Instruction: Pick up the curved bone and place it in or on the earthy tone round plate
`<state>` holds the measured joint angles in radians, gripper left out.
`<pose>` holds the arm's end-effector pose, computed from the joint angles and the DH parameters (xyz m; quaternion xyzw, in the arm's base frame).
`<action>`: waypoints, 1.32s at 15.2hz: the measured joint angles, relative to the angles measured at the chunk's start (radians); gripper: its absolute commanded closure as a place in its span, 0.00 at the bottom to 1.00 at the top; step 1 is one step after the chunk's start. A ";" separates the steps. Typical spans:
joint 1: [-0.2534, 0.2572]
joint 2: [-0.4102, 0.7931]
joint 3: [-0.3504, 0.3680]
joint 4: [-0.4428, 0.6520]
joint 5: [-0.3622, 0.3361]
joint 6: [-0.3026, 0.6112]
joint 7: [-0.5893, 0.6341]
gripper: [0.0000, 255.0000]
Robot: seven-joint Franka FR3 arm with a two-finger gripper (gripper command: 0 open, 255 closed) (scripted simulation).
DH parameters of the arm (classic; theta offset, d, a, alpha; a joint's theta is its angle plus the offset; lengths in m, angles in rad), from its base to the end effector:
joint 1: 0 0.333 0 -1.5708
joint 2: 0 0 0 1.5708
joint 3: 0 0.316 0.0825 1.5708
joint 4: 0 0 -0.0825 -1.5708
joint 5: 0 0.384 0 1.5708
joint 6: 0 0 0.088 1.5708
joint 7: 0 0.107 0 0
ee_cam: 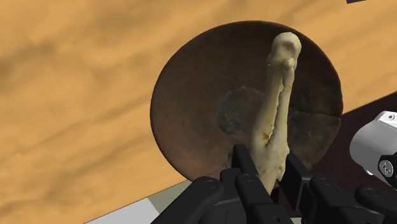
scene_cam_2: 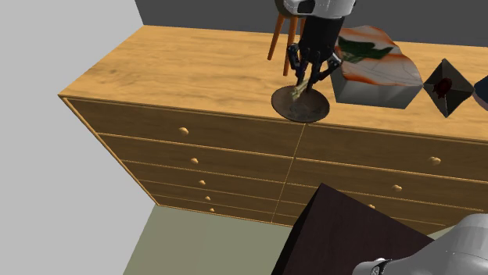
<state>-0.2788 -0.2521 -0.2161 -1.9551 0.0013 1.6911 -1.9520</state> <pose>0.4184 -0.2371 0.5797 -0.7435 -0.6681 -0.0227 0.0176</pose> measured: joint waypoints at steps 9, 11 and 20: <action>-0.003 -0.005 -0.003 -0.118 -0.002 0.113 -0.005 1.00; -0.003 -0.004 -0.003 -0.122 -0.002 0.118 -0.005 1.00; -0.003 -0.004 -0.004 -0.123 -0.002 0.120 -0.006 0.00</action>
<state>-0.2816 -0.2562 -0.2198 -2.0784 -0.0006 1.8107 -1.9578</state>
